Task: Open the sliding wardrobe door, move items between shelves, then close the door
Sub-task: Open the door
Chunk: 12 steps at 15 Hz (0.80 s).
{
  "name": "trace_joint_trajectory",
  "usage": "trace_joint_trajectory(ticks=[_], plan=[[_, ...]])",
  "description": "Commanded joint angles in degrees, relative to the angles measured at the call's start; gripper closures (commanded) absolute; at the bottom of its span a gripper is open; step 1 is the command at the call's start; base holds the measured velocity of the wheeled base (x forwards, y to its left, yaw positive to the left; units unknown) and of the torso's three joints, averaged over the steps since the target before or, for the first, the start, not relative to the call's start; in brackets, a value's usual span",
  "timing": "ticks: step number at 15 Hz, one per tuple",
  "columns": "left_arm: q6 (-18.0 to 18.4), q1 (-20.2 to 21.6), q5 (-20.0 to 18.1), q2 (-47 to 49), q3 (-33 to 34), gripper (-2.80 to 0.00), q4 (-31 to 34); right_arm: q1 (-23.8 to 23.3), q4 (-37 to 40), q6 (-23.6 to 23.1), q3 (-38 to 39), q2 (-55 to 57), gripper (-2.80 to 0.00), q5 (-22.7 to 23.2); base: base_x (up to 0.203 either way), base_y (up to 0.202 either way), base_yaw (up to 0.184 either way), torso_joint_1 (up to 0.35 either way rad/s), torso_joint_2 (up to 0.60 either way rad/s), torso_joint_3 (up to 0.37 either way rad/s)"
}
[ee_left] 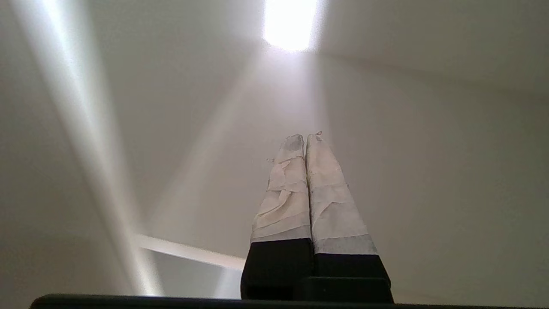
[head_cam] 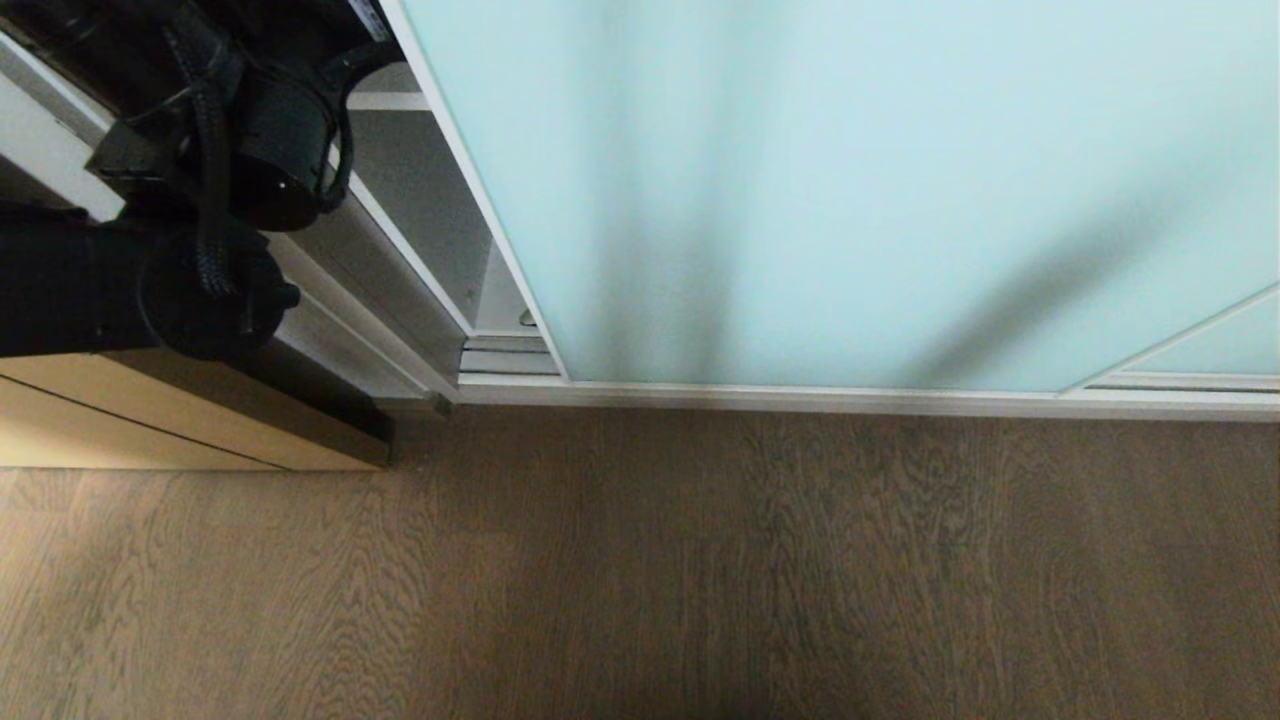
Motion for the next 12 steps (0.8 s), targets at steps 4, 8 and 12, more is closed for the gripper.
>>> trace_joint_trajectory(ticks=[4, 8, 12], plan=[[0.46, -4.32, 0.27, 4.37, -4.49, 0.0, -0.24, -0.02, -0.04, -0.05, 0.0, 0.05, 0.0, -0.01, 0.0, 0.0, 0.0, 0.0, 0.0, 0.0], [2.13, -10.68, 0.27, 8.06, -7.44, 0.0, -0.4, -0.02, -0.04, -0.05, 0.0, 0.05, 0.0, 0.04, 0.0, 0.0, 0.0, 0.0, 0.0, 0.0], [4.13, -15.63, 0.27, 14.53, -12.45, 0.0, -0.54, -0.02, -0.04, -0.05, 0.0, 0.05, 0.0, -0.04, 0.0, 0.0, 0.0, 0.0, 0.0, 0.0]])
